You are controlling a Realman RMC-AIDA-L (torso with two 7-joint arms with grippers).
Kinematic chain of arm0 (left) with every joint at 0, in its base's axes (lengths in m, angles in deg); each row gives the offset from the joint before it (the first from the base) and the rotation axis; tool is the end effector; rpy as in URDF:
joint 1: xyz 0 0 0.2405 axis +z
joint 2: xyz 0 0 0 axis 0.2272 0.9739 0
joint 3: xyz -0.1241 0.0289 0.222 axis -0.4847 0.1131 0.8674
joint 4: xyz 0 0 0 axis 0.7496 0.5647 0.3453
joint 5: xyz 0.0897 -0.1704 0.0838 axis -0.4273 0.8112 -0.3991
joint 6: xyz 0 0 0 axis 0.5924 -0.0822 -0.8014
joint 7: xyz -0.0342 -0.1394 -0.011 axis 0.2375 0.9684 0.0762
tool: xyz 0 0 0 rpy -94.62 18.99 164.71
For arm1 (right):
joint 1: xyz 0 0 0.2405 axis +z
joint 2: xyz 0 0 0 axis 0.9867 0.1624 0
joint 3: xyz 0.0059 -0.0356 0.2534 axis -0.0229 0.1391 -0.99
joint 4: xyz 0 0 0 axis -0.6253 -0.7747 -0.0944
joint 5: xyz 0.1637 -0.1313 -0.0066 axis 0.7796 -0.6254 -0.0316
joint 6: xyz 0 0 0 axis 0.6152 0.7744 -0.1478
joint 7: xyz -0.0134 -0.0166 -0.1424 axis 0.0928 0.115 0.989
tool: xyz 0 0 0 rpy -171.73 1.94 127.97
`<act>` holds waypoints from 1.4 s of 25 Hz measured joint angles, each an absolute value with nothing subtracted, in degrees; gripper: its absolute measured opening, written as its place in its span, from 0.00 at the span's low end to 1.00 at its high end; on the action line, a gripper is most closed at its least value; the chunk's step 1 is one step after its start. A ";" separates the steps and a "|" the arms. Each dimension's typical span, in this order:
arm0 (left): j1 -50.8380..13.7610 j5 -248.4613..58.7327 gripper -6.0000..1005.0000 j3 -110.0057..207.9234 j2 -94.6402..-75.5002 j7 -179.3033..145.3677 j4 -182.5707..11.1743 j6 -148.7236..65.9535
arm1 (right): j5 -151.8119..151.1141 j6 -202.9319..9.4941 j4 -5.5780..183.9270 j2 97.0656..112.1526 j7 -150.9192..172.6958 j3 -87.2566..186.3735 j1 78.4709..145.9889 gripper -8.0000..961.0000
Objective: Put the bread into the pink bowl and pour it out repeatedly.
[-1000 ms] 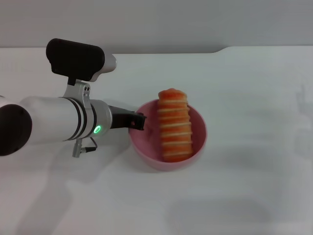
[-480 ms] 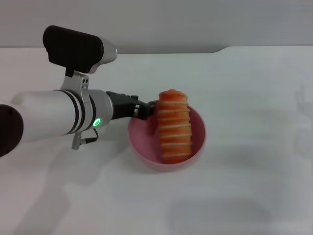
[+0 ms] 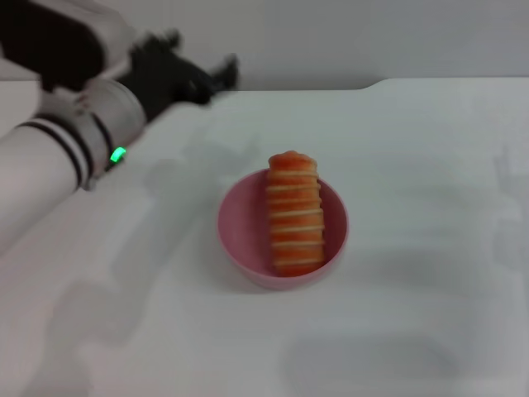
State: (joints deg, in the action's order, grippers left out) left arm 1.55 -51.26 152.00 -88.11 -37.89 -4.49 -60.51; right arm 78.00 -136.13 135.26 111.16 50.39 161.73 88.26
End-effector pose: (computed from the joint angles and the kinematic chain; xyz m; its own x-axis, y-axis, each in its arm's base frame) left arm -0.1595 0.3631 -0.0185 0.8394 0.1819 0.5121 0.5330 -0.4599 -0.7102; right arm 0.3035 0.3194 -0.0056 0.7806 -0.0504 -0.6231 -0.6081 0.1696 -0.7755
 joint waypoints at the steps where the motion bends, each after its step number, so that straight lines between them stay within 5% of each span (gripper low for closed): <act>1: 2.81 -51.25 0.73 152.33 -88.13 -38.72 -5.19 -55.41 | 77.99 -136.13 135.44 111.18 50.29 162.10 88.02 0.77; 8: 5.98 -51.23 0.86 155.02 -88.11 -40.65 -16.65 -26.81 | 76.74 -137.16 135.80 111.21 49.68 164.41 86.95 0.77; 17: 1.50 -50.69 0.86 156.63 -88.63 -34.06 -40.73 -5.97 | 75.76 -145.55 134.45 111.32 44.97 168.78 84.26 0.77; 35: 1.05 -50.95 0.86 161.12 -88.63 -22.56 -49.99 1.26 | 77.14 -144.86 134.03 111.07 40.18 168.34 83.15 0.77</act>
State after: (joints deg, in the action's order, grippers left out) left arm 1.05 -50.95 161.12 -88.63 -22.56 -49.99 1.26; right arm 77.14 -144.86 134.03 111.07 40.18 168.34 83.15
